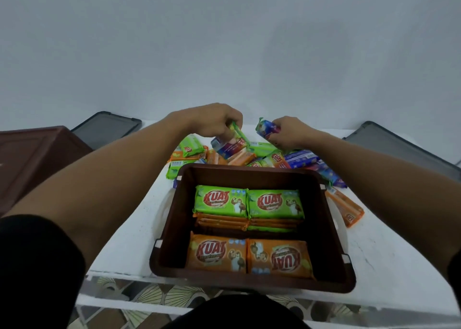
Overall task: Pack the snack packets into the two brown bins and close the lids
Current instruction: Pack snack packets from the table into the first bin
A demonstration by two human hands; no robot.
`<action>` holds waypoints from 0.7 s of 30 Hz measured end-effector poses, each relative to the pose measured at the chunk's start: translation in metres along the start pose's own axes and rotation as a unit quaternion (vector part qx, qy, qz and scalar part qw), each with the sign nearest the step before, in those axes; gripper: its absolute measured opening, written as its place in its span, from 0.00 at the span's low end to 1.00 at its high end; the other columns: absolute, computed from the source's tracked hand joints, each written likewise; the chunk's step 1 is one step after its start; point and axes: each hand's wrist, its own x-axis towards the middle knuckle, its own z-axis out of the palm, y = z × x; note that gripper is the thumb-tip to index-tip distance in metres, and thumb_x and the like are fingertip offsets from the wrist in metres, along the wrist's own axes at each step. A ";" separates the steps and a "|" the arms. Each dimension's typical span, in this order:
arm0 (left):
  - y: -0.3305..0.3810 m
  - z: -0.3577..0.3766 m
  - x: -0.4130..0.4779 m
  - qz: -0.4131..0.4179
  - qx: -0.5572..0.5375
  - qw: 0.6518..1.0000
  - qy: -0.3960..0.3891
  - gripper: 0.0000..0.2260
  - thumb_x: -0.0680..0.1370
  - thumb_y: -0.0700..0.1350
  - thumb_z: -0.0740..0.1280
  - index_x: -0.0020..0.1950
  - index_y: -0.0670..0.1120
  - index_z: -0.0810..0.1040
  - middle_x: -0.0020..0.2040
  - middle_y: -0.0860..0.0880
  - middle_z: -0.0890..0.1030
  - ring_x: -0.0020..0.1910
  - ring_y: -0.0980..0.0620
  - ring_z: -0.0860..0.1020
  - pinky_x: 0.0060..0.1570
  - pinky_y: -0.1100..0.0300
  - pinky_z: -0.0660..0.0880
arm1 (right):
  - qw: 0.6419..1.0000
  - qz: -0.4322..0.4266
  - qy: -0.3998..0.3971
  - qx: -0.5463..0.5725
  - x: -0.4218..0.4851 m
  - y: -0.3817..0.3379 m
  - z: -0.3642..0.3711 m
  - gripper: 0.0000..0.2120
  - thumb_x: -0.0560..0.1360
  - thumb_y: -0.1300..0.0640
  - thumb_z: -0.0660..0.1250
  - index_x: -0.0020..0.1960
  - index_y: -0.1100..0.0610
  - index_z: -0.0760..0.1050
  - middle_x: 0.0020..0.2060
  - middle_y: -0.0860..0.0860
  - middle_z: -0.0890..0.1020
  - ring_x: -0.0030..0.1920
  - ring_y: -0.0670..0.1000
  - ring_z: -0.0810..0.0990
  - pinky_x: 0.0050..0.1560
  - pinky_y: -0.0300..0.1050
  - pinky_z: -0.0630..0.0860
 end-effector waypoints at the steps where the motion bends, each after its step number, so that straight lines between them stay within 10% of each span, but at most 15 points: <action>1: 0.001 -0.002 -0.005 -0.005 -0.027 1.000 0.014 0.08 0.76 0.43 0.74 0.53 0.45 0.79 0.49 0.47 0.83 0.47 0.50 0.80 0.42 0.53 0.76 | 1.000 -0.007 0.002 0.010 -0.003 -0.001 -0.005 0.13 0.77 0.53 0.65 0.51 0.64 0.79 0.43 0.61 0.83 0.45 0.60 0.82 0.47 0.50 0.78; 6: 0.007 -0.014 -0.031 -0.033 -0.206 0.972 0.107 0.07 0.78 0.45 0.73 0.52 0.44 0.78 0.47 0.48 0.85 0.47 0.53 0.84 0.39 0.62 0.78 | 0.997 -0.038 -0.013 0.067 -0.017 -0.008 -0.033 0.10 0.75 0.57 0.69 0.53 0.61 0.80 0.44 0.59 0.84 0.48 0.60 0.84 0.53 0.57 0.81; 10: 0.009 -0.019 -0.043 -0.034 -0.375 0.920 0.106 0.04 0.81 0.41 0.68 0.51 0.44 0.74 0.50 0.44 0.86 0.54 0.46 0.84 0.49 0.50 0.83 | 0.988 -0.051 -0.050 0.139 -0.029 -0.012 -0.050 0.12 0.74 0.60 0.70 0.57 0.60 0.79 0.47 0.58 0.85 0.49 0.59 0.85 0.56 0.60 0.81; 16: 0.025 -0.020 -0.053 0.002 -0.558 0.828 0.060 0.06 0.78 0.35 0.62 0.49 0.44 0.67 0.49 0.32 0.82 0.48 0.34 0.83 0.51 0.38 0.82 | 0.951 -0.043 -0.156 0.265 -0.051 -0.016 -0.065 0.14 0.76 0.63 0.70 0.60 0.65 0.75 0.52 0.60 0.85 0.51 0.59 0.86 0.52 0.53 0.83; 21: 0.022 -0.009 -0.065 0.001 -0.577 0.811 -0.094 0.20 0.64 0.39 0.70 0.54 0.43 0.72 0.46 0.39 0.77 0.42 0.44 0.78 0.40 0.54 0.81 | 0.928 -0.054 -0.258 0.265 -0.069 -0.013 -0.068 0.15 0.77 0.64 0.68 0.63 0.66 0.74 0.55 0.63 0.84 0.51 0.59 0.84 0.54 0.52 0.80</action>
